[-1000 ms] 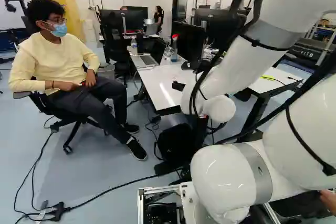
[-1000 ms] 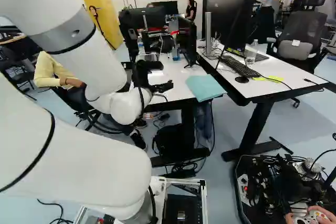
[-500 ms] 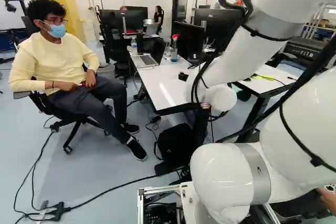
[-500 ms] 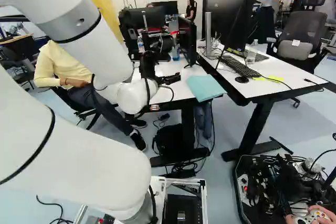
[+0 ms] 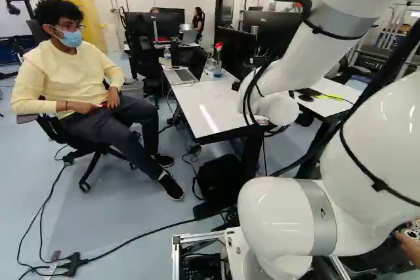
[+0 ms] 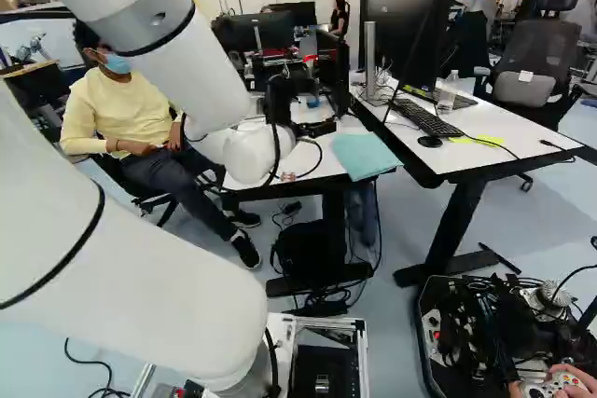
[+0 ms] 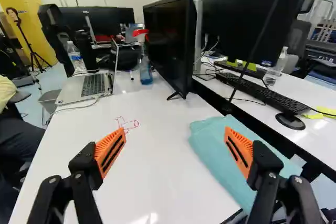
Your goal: Clean the table with the green towel
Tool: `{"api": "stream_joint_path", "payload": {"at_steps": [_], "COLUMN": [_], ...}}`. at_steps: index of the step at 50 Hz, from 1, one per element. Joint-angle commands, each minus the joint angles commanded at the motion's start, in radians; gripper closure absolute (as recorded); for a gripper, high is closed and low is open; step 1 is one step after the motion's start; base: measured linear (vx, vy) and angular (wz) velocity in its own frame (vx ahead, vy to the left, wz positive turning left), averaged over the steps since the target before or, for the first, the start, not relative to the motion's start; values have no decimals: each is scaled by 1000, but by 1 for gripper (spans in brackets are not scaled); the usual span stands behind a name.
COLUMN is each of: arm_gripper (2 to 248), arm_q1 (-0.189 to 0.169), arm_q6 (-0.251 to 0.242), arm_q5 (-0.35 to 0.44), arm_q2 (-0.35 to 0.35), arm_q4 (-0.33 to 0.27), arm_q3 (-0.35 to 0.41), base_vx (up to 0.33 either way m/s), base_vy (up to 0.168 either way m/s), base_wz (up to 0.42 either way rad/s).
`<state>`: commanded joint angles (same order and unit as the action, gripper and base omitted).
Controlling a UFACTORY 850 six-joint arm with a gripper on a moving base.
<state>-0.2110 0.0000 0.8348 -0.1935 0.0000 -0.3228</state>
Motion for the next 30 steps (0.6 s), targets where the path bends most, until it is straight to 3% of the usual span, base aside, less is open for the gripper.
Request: {"api": "stream_joint_path", "payload": {"at_steps": [30], "arm_gripper": [3], "arm_q1": [-88], "arm_q6": [0], "arm_q5": [-58], "arm_q2": [128], "arm_q4": [0], "arm_q3": [-121], "base_vx": [0], "base_vy": [0], "base_wz": [0]}}
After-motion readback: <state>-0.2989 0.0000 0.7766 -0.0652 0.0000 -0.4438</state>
